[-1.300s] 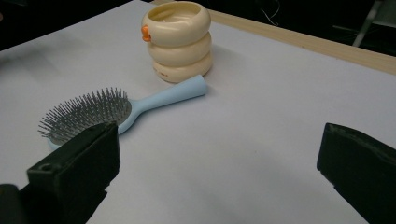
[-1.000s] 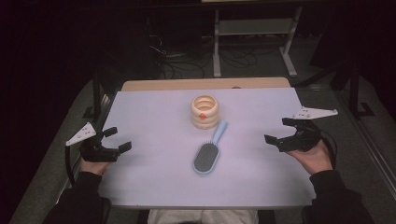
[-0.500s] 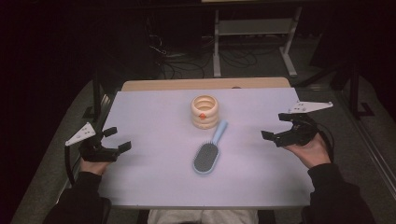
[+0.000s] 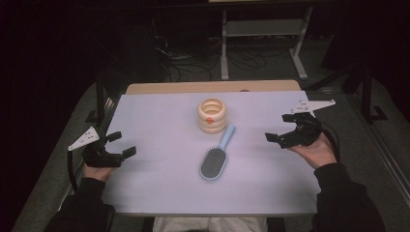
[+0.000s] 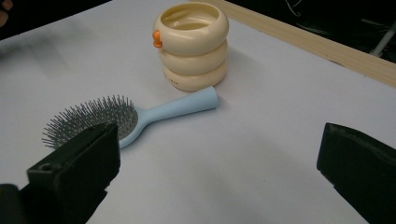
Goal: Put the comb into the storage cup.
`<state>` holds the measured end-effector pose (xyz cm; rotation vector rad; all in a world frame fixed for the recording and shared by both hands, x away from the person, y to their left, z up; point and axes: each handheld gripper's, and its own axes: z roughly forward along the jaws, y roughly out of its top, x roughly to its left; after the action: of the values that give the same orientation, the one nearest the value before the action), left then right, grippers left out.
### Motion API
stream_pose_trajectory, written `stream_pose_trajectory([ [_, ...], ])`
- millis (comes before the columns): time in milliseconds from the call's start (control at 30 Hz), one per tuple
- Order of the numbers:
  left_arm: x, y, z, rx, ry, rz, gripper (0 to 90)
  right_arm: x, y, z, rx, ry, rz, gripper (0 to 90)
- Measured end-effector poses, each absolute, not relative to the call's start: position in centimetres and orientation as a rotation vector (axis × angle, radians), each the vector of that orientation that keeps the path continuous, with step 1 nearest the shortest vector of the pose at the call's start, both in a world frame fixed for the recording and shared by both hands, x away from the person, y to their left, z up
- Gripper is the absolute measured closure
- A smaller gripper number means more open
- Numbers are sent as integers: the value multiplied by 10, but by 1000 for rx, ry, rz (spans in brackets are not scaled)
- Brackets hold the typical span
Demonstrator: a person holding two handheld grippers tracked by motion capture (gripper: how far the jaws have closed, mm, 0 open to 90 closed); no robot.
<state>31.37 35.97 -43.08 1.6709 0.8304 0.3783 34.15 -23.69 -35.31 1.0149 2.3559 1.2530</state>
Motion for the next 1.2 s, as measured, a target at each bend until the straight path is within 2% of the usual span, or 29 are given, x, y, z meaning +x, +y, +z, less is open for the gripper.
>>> stream_pose_trajectory([
  [1200, 314, 360, -431, 1674, 829, 377, 0, 362, -200, -350, 922, 2461, 1201, 0],
])
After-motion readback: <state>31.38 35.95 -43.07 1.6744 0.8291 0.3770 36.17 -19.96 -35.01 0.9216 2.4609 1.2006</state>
